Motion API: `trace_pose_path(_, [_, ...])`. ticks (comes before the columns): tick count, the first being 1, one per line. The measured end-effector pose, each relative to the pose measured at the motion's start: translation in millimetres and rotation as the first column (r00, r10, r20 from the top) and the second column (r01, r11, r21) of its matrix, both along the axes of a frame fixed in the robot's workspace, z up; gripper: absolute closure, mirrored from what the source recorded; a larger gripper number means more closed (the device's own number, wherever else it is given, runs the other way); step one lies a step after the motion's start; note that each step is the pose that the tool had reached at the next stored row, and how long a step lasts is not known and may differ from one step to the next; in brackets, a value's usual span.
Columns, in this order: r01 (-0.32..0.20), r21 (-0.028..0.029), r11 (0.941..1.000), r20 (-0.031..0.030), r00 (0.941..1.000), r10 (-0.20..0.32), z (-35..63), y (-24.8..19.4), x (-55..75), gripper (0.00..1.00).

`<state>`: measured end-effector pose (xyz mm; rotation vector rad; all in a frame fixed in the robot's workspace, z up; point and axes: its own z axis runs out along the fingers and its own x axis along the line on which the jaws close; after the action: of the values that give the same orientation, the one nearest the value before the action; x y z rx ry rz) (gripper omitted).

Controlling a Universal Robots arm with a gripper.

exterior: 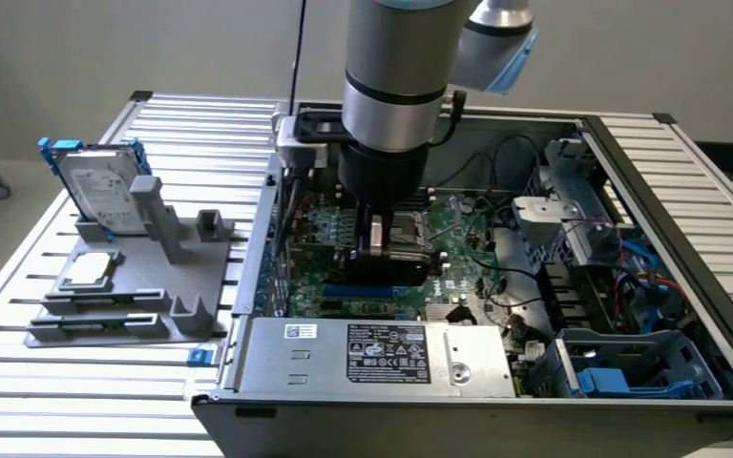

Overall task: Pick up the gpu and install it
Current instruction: 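Insert the gpu into the slot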

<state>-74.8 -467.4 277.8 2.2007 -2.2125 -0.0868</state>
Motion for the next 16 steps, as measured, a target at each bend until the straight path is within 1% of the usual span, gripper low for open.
trace_pose_path(10, [0.000,0.0001,1.0000,0.0000,1.0000,0.000,-3.7,0.0,-4.0,0.73])
trace_pose_path(16, [0.000,0.0001,1.0000,0.0001,1.0000,0.000,-9.7,0.0,-5.6,0.73])
